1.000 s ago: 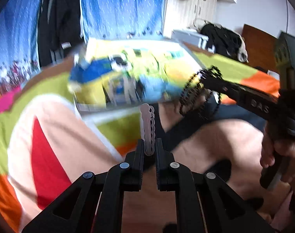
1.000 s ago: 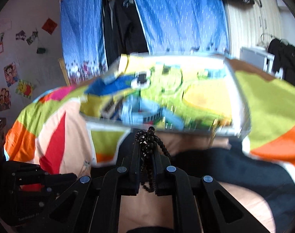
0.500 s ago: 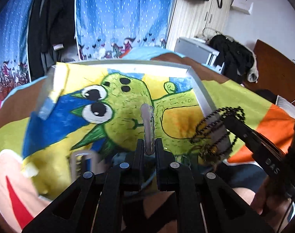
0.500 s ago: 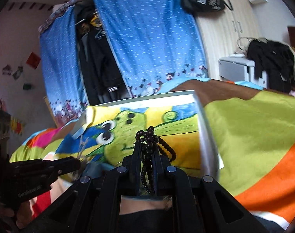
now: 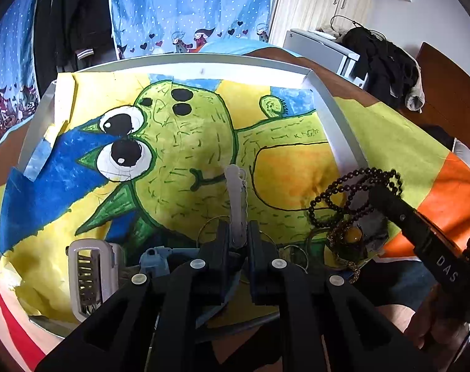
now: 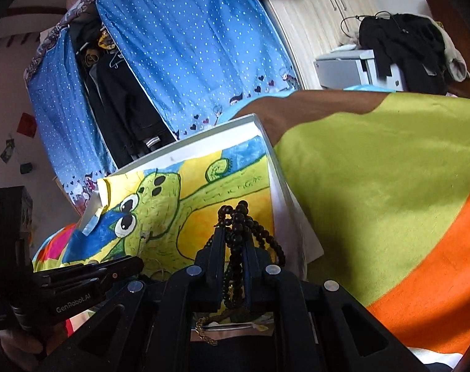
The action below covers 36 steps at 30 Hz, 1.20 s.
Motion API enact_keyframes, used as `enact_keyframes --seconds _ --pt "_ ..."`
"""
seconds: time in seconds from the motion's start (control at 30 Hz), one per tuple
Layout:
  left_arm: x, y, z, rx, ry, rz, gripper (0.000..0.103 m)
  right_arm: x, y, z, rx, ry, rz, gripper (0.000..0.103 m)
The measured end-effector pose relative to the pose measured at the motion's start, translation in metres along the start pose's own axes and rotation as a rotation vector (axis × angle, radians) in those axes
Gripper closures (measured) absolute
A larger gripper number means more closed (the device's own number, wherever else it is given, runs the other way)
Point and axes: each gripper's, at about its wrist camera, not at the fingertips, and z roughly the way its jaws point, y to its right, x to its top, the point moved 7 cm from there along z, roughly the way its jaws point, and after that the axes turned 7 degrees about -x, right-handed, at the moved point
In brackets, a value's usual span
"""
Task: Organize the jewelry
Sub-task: 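Carry the clip and necklace over the silver tray, then open both tools to drop the clip and necklace into the tray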
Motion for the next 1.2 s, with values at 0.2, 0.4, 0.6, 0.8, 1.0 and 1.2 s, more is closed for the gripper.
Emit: enact_keyframes --seconds 0.2,0.4,0.6,0.8,1.0,1.2 --pt "0.004 -0.007 -0.004 0.034 -0.012 -0.038 0.094 -0.004 0.000 0.002 -0.021 -0.025 -0.012 0.091" --pt "0.006 -0.013 -0.020 0.043 0.014 -0.089 0.059 -0.005 0.003 0.002 -0.050 -0.039 -0.022 0.087" --pt "0.010 -0.018 -0.055 0.053 0.102 -0.152 0.030 -0.004 0.001 -0.006 -0.064 -0.030 -0.044 0.067" --pt "0.013 -0.024 -0.103 0.080 0.217 -0.196 0.012 0.002 -0.012 -0.027 -0.076 0.017 -0.082 0.043" --pt "0.011 -0.022 -0.150 0.122 0.295 -0.169 0.008 0.012 -0.033 -0.058 -0.056 0.090 -0.129 0.024" --pt "-0.001 -0.007 -0.201 0.170 0.369 -0.079 0.007 0.022 -0.051 -0.097 -0.019 0.181 -0.152 0.005"
